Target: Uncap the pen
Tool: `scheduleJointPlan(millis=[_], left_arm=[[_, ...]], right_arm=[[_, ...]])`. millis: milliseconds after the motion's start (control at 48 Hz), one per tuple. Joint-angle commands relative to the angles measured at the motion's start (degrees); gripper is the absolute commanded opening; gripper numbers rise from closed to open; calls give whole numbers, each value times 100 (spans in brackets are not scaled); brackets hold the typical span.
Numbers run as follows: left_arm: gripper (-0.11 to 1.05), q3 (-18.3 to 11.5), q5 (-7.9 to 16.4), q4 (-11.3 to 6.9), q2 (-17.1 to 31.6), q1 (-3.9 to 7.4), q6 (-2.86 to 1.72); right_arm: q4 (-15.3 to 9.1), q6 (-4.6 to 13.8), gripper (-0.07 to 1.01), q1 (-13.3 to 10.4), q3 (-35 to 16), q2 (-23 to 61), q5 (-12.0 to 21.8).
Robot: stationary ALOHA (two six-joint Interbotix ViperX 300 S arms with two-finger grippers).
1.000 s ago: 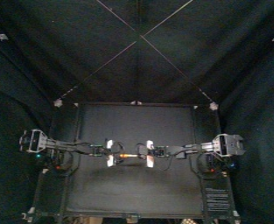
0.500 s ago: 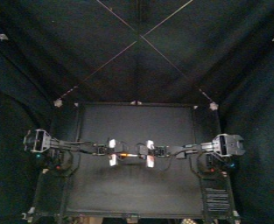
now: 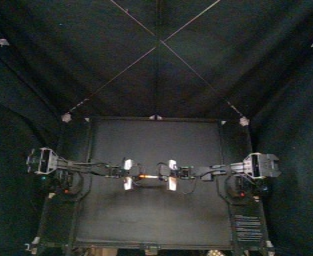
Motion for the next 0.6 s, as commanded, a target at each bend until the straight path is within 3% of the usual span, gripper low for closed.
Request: scheduleJointPlan(millis=[21, 271, 458, 604], left_arm=[[49, 158, -44, 9, -325, 26, -9], [49, 650, -44, 18, -1011, 18, -9], [49, 984, -35, 0, -1573, 44, -18], [49, 1143, -44, 0, -1696, 44, -9]], right_arm=[[62, -18, 48, -70, 229, -378, -255], [123, -18, 48, -141, 932, -817, -1011], [123, -18, 48, -193, 1028, -879, -1046], [105, -26, 48, -220, 1063, -879, -1046]])
